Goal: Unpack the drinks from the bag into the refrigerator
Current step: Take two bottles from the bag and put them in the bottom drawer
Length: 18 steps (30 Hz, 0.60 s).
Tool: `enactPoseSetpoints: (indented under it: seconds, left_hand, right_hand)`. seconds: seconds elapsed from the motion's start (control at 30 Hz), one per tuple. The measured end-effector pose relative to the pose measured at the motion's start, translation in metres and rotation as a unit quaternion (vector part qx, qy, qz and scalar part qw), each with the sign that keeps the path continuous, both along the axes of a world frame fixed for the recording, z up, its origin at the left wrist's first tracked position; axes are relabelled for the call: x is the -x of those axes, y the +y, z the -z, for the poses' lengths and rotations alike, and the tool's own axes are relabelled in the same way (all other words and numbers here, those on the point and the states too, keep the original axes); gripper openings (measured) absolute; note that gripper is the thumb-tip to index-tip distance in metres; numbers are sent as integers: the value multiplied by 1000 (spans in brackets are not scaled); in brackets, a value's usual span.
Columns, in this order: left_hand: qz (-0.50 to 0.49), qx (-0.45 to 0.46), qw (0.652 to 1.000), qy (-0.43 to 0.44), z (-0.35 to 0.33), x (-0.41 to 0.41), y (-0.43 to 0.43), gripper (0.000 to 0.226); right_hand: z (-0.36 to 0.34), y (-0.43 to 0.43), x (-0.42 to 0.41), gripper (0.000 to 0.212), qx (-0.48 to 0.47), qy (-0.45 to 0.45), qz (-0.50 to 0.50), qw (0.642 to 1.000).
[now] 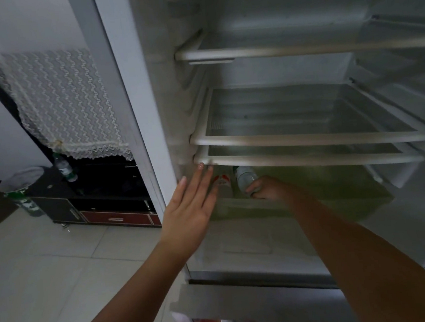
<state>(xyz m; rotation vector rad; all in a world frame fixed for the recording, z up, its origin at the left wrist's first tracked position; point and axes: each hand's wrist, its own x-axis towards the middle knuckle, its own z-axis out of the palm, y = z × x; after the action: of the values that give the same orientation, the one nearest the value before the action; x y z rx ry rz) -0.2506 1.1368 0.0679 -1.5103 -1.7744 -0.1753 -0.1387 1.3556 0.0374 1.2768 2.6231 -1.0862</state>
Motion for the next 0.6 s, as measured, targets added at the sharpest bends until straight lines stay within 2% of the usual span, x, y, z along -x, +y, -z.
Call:
enactPoseSetpoints:
  seconds: [0.07, 0.17, 0.33, 0.43, 0.6]
  left_hand:
    - [-2, -4, 1000, 20, 2, 1, 2, 45]
    - [-3, -11, 999, 40, 1, 3, 3, 37]
    - [-7, -19, 998, 62, 0, 3, 4, 30]
    - [-7, -29, 997, 70, 1, 3, 4, 22]
    - [-19, -29, 997, 74, -1, 1, 2, 28]
  right_hand:
    - [0, -3, 6, 34, 31, -15, 17, 999]
    - [1, -6, 12, 34, 13, -90, -10, 996]
    - [1, -1, 15, 48, 32, -173, -40, 984]
    - [-1, -6, 15, 46, 33, -158, -41, 986]
    - [-1, -10, 10, 37, 1, -88, -14, 996]
